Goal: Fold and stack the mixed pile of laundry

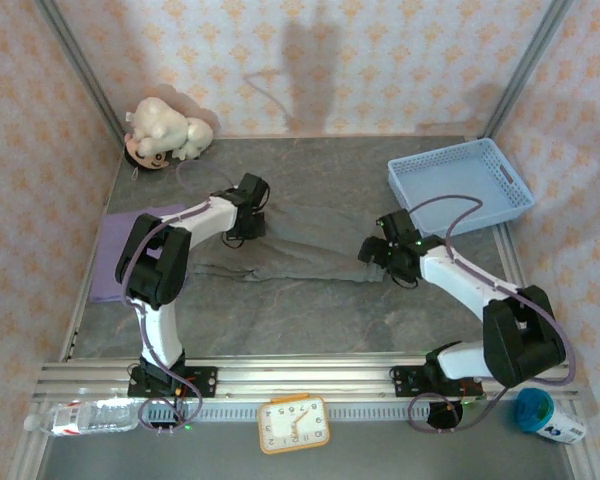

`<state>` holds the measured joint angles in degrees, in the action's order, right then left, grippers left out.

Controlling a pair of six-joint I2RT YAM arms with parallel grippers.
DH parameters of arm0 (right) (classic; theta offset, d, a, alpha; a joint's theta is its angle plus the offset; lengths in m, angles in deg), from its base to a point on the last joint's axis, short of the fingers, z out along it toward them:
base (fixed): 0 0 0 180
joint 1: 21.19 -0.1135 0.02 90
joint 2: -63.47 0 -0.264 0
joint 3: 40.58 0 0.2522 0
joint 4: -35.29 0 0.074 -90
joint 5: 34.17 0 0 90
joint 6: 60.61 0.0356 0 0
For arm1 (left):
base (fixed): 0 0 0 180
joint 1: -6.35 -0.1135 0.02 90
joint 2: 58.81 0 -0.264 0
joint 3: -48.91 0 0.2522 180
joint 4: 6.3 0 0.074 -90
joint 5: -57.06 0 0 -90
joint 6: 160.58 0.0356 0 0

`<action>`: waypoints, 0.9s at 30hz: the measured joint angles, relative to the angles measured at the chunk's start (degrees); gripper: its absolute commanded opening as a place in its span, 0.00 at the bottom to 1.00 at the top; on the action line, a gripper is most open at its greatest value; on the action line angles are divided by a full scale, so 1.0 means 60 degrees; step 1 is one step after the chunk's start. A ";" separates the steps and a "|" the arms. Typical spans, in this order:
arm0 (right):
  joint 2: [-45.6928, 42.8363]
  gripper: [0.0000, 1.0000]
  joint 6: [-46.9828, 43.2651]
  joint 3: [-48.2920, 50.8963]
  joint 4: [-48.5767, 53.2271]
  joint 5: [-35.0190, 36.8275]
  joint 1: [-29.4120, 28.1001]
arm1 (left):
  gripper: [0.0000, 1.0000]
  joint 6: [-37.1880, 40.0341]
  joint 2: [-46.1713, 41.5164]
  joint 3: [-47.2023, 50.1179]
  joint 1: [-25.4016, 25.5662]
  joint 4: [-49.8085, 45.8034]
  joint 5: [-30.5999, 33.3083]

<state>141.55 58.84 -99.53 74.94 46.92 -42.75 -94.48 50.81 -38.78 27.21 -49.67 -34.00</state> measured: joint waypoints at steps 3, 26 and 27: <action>0.0648 0.94 -0.0204 -0.0506 -0.0324 -0.0040 0.0000 | 0.00 0.0000 -0.0138 -0.0040 0.0262 -0.0058 -0.0073; 0.4513 0.00 -0.0353 -0.3311 0.0106 0.1530 -0.1319 | 0.00 -0.0532 -0.1672 0.1231 0.0448 0.0211 -0.0659; 0.4513 0.00 -0.0459 -0.3370 0.0178 0.1537 -0.1319 | 0.00 -0.0590 -0.1668 0.1231 0.0601 0.0284 -0.0710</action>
<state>168.63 56.08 -119.75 76.01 56.15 -50.66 -98.03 40.80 -31.39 30.82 -47.96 -38.26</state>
